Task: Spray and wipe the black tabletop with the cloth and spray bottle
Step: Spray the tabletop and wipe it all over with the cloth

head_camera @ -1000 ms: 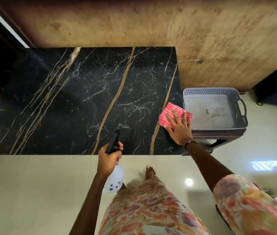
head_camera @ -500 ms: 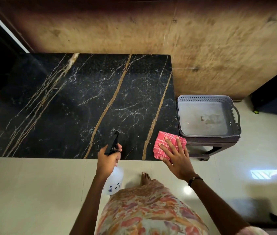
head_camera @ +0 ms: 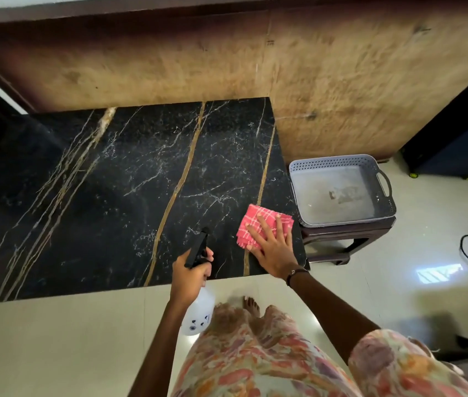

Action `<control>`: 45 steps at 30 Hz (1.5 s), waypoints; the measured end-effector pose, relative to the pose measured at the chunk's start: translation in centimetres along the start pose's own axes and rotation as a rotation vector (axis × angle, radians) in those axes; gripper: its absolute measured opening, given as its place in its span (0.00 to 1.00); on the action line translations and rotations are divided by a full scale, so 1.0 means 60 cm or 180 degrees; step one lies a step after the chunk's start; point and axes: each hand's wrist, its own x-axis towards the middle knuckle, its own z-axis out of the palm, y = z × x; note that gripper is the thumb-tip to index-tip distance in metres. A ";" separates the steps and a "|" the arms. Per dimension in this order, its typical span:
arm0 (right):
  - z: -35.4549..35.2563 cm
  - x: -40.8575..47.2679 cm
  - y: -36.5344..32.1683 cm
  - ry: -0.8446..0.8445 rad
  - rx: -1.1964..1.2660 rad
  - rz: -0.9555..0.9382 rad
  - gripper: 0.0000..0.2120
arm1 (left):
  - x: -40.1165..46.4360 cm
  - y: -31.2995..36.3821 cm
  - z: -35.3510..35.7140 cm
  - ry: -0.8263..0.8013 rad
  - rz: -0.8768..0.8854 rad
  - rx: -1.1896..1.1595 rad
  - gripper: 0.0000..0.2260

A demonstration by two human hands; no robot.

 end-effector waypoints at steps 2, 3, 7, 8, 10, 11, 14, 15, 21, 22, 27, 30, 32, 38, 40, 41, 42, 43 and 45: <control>0.012 -0.016 -0.009 -0.0024 -0.0179 -0.0333 0.26 | 0.004 0.004 -0.001 -0.0124 0.0025 0.0039 0.15; 0.016 -0.026 -0.006 -0.0041 -0.0279 -0.0475 0.25 | 0.007 0.008 -0.002 -0.0180 0.0057 0.0064 0.15; 0.019 -0.072 0.040 0.0047 -0.0494 -0.0728 0.25 | 0.016 0.023 -0.005 -0.0375 0.0100 0.0188 0.16; 0.017 -0.084 0.052 0.0031 -0.0489 -0.0664 0.25 | 0.018 0.028 -0.004 -0.0417 0.0098 0.0205 0.16; 0.011 -0.099 0.073 -0.0029 -0.0375 -0.0413 0.25 | 0.023 0.037 0.000 -0.0477 0.0127 0.0256 0.16; 0.008 -0.103 0.083 -0.0055 -0.0298 -0.0265 0.25 | 0.027 0.042 0.004 -0.0499 0.0148 0.0288 0.16; 0.001 -0.099 0.103 -0.0112 -0.0029 0.0032 0.25 | 0.034 0.063 0.025 -0.0559 0.0208 0.0396 0.15; 0.000 -0.092 0.109 -0.0162 0.0099 0.0071 0.25 | 0.036 0.070 0.036 -0.0585 0.0243 0.0453 0.15; 0.019 -0.062 0.115 -0.0207 0.0660 0.0189 0.28 | 0.049 0.108 0.121 -0.0749 0.0460 0.0797 0.15; 0.025 -0.067 0.111 -0.0157 0.0852 0.0247 0.29 | 0.049 0.114 0.136 -0.0718 0.0478 0.0820 0.14; 0.026 -0.118 0.116 0.0045 0.1663 0.0409 0.31 | 0.056 0.137 0.219 -0.0525 0.0453 0.0718 0.14; 0.007 -0.125 0.132 -0.0055 0.2256 0.0404 0.34 | 0.073 0.137 0.255 -0.0313 0.0442 0.0831 0.14; 0.007 -0.117 0.142 -0.0189 0.2445 0.0346 0.42 | 0.084 0.139 0.272 -0.0174 0.0420 0.0846 0.14; 0.013 -0.050 0.164 0.0061 0.2642 0.0237 0.42 | 0.110 0.157 0.333 0.0358 0.0296 0.1050 0.14; 0.001 0.004 0.174 0.0138 0.2746 0.0178 0.40 | 0.121 0.164 0.349 0.0486 0.0235 0.1030 0.15; -0.006 0.038 0.180 0.0179 0.2772 0.0164 0.40 | 0.126 0.169 0.357 0.0517 0.0216 0.1010 0.14; -0.015 0.075 0.187 0.0262 0.2796 0.0147 0.40 | 0.131 0.174 0.362 0.0524 0.0221 0.0994 0.13; -0.025 0.113 0.196 0.0354 0.2850 0.0129 0.41 | 0.134 0.180 0.370 0.0526 0.0238 0.0987 0.12; -0.045 0.189 0.215 0.0459 0.2944 0.0088 0.41 | 0.147 0.191 0.383 0.0523 0.0317 0.1003 0.12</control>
